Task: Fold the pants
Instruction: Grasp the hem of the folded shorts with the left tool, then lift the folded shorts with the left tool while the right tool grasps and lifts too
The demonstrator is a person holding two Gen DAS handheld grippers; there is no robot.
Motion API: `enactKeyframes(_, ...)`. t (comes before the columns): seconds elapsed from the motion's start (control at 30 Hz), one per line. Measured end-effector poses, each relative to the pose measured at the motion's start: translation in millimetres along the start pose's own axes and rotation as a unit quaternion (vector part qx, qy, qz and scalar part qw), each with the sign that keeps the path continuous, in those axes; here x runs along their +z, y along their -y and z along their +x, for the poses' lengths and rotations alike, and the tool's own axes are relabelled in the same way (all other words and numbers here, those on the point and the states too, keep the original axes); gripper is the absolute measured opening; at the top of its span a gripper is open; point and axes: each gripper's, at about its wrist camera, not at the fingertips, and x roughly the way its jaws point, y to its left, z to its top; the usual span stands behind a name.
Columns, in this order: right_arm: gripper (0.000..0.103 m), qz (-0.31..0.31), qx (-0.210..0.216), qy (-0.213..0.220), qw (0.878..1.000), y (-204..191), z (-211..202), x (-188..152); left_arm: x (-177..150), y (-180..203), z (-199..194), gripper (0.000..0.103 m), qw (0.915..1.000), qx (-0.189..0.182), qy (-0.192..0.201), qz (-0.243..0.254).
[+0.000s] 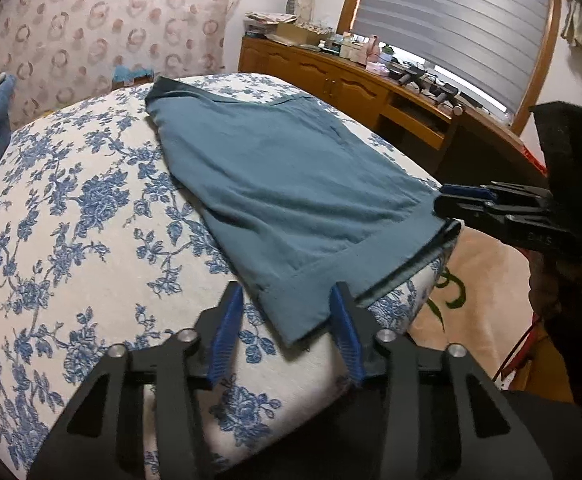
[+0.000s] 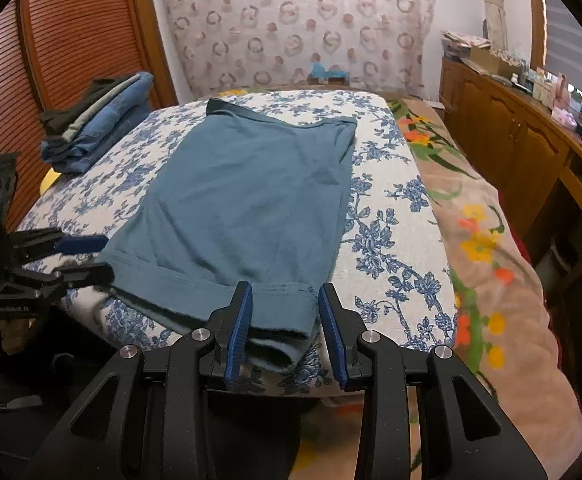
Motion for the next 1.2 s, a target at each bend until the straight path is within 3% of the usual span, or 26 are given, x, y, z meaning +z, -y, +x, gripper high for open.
enactKeyframes(0.23, 0.034, -0.003, 0.000, 0.002, 1.000, -1, 0, 2, -1, 0, -9, 0.016, 0.9997, -0.014, 0.018, -0.002)
enactKeyframes(0.53, 0.034, 0.002, 0.002, 0.006, 1.000, -3, -3, 1, -5, -5, -9, 0.016, 0.9998, -0.014, 0.010, -0.007)
enactKeyframes(0.83, 0.034, 0.014, -0.016, -0.029, 0.999, 1, 10, -7, -8, -7, -6, 0.016, 0.9997, -0.017, 0.008, -0.012)
enactKeyframes(1.2, 0.038, 0.053, 0.014, -0.029, 0.998, 12, 12, -11, -8, -10, -5, 0.019, 0.9995, -0.022, 0.007, -0.019)
